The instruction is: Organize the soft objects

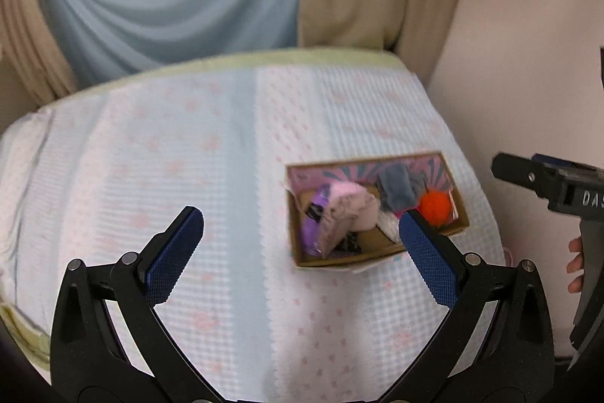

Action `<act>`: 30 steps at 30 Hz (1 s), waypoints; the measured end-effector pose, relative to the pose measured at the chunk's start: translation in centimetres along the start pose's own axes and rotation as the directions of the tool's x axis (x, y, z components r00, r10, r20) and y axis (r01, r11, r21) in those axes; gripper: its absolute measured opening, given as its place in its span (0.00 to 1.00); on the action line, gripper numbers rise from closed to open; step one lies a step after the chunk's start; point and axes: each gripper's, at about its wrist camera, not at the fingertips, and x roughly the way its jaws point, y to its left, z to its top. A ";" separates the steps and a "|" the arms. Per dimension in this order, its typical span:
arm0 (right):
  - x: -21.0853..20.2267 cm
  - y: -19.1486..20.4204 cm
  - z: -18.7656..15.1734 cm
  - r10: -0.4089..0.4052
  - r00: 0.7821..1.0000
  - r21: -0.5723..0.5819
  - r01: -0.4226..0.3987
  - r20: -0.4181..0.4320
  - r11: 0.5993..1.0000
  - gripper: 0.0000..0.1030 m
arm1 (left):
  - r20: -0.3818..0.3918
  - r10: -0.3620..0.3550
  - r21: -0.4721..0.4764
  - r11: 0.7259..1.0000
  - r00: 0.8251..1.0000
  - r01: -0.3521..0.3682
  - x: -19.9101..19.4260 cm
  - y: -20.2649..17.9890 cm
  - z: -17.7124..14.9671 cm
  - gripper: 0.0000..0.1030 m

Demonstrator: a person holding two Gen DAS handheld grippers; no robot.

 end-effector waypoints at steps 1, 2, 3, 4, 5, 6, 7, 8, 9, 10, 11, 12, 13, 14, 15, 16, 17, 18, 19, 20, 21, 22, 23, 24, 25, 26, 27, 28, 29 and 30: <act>-0.9 0.6 0.0 -0.005 1.000 -0.015 0.005 0.015 1.000 1.00 | 0.022 0.010 -0.006 1.000 1.000 -0.010 -1.5 0.5 0.3 1.00; -2.2 1.5 0.0 -0.009 0.999 -0.033 0.010 0.035 0.999 0.99 | 0.041 0.018 -0.012 1.000 0.999 -0.018 -2.8 1.0 0.5 1.00; -3.2 2.3 0.1 -0.010 0.999 -0.049 0.013 0.052 0.999 0.99 | 0.060 0.030 -0.020 0.999 0.998 -0.029 -4.1 1.5 0.7 1.00; -4.1 3.0 0.1 -0.011 0.998 -0.061 0.015 0.067 0.998 0.99 | 0.079 0.043 -0.028 0.999 0.996 -0.041 -5.5 2.0 1.0 1.00; -5.1 3.7 0.0 -0.014 0.996 -0.073 0.021 0.086 0.997 0.99 | 0.098 0.057 -0.037 0.998 0.994 -0.053 -6.9 2.6 1.2 1.00; -6.4 4.7 -0.1 -0.022 0.993 -0.085 0.032 0.113 0.996 0.99 | 0.110 0.063 -0.043 0.997 0.992 -0.058 -7.8 3.0 1.3 1.00; -7.5 5.5 -0.2 -0.025 0.991 -0.091 0.038 0.135 0.995 0.99 | 0.131 0.068 -0.051 0.997 0.989 -0.062 -9.1 3.6 1.4 1.00; -8.4 6.1 -0.3 -0.026 0.988 -0.094 0.041 0.154 0.995 0.99 | 0.149 0.075 -0.058 0.996 0.986 -0.067 -10.4 4.1 1.6 1.00; -9.4 6.8 -0.5 -0.029 0.984 -0.095 0.046 0.175 0.994 0.99 | 0.162 0.082 -0.064 0.995 0.983 -0.072 -11.3 4.6 1.6 1.00; -10.3 7.5 -0.7 -0.030 0.980 -0.096 0.050 0.195 0.994 0.99 | 0.177 0.087 -0.070 0.995 0.980 -0.076 -12.5 5.2 1.7 1.00; -10.9 8.0 -0.9 -0.031 0.978 -0.097 0.052 0.209 0.994 0.99 | 0.189 0.091 -0.074 0.994 0.978 -0.078 -13.3 5.6 1.7 1.00; -12.0 8.8 -1.3 -0.032 0.972 -0.097 0.056 0.232 0.994 0.99 | 0.202 0.099 -0.080 0.993 0.974 -0.084 -14.4 6.2 1.7 1.00; -12.5 9.2 -1.6 -0.034 0.969 -0.095 0.059 0.245 0.994 0.99 | 0.212 0.101 -0.084 0.993 0.972 -0.085 -15.3 6.7 1.6 1.00; -13.0 9.7 -2.0 -0.034 0.965 -0.094 0.061 0.258 0.994 0.99 | 0.225 0.099 -0.085 0.993 0.969 -0.082 -16.2 7.2 1.4 1.00; -13.7 10.3 -2.5 -0.037 0.961 -0.091 0.064 0.275 0.994 0.99 | 0.233 0.100 -0.086 0.993 0.967 -0.082 -16.7 7.5 1.2 1.00; -14.1 10.6 -2.8 -0.041 0.958 -0.087 0.069 0.285 0.994 0.99 | 0.246 0.104 -0.087 0.993 0.964 -0.085 -17.5 7.9 1.0 1.00; -14.4 11.0 -3.2 -0.046 0.954 -0.084 0.074 0.296 0.994 0.99 | 0.259 0.106 -0.089 0.992 0.960 -0.085 -18.2 8.2 0.6 1.00; -14.7 11.4 -3.7 -0.052 0.950 -0.084 0.081 0.307 0.993 1.00 | 0.271 0.107 -0.089 0.992 0.957 -0.085 -18.8 8.4 0.3 1.00; -14.8 11.6 -3.9 -0.057 0.948 -0.084 0.088 0.313 0.993 0.99 | 0.282 0.107 -0.090 0.992 0.953 -0.085 -19.3 8.7 0.0 1.00; -14.9 11.9 -4.1 -0.064 0.946 -0.085 0.096 0.317 0.992 0.99 | 0.295 0.106 -0.092 0.992 0.950 -0.083 -19.8 8.9 -0.4 1.00; -15.0 12.2 -4.4 -0.073 0.943 -0.088 0.107 0.323 0.990 0.99 | 0.306 0.105 -0.092 0.993 0.946 -0.080 -20.3 9.2 -0.7 1.00; -15.1 12.4 -4.6 -0.078 0.941 -0.089 0.113 0.328 0.990 0.99 | 0.314 0.103 -0.091 0.993 0.944 -0.078 -20.6 9.4 -0.9 1.00; -15.2 12.6 -4.7 -0.084 0.940 -0.087 0.119 0.332 0.989 0.99 | 0.323 0.101 -0.089 0.993 0.941 -0.077 -21.0 9.6 -1.2 1.00; -15.2 12.8 -4.8 -0.088 0.938 -0.085 0.123 0.335 0.989 0.99 | 0.331 0.100 -0.085 0.993 0.938 -0.076 -21.3 9.7 -1.5 1.00; -15.3 12.9 -4.9 -0.092 0.937 -0.082 0.127 0.338 0.989 0.99 | 0.335 0.101 -0.083 0.994 0.937 -0.077 -21.5 9.8 -1.6 1.00; -15.6 13.1 -5.1 -0.096 0.935 -0.080 0.130 0.341 0.988 0.99 | 0.341 0.099 -0.081 0.994 0.935 -0.076 -21.7 10.0 -1.8 1.00; -15.7 13.2 -5.2 -0.104 0.933 -0.078 0.139 0.344 0.987 0.99 | 0.346 0.096 -0.080 0.994 0.933 -0.072 -21.8 10.1 -2.0 1.00; -15.7 13.3 -5.2 -0.111 0.931 -0.079 0.146 0.347 0.986 0.99 | 0.350 0.093 -0.080 0.994 0.932 -0.070 -21.9 10.2 -2.0 1.00; -15.8 13.4 -5.2 -0.114 0.930 -0.078 0.150 0.349 0.986 0.99 | 0.352 0.090 -0.080 0.995 0.932 -0.066 -22.0 10.3 -2.1 1.00; -15.9 13.5 -5.3 -0.116 0.929 -0.076 0.152 0.350 0.985 0.99 | 0.355 0.087 -0.080 0.995 0.931 -0.062 -22.2 10.4 -2.4 1.00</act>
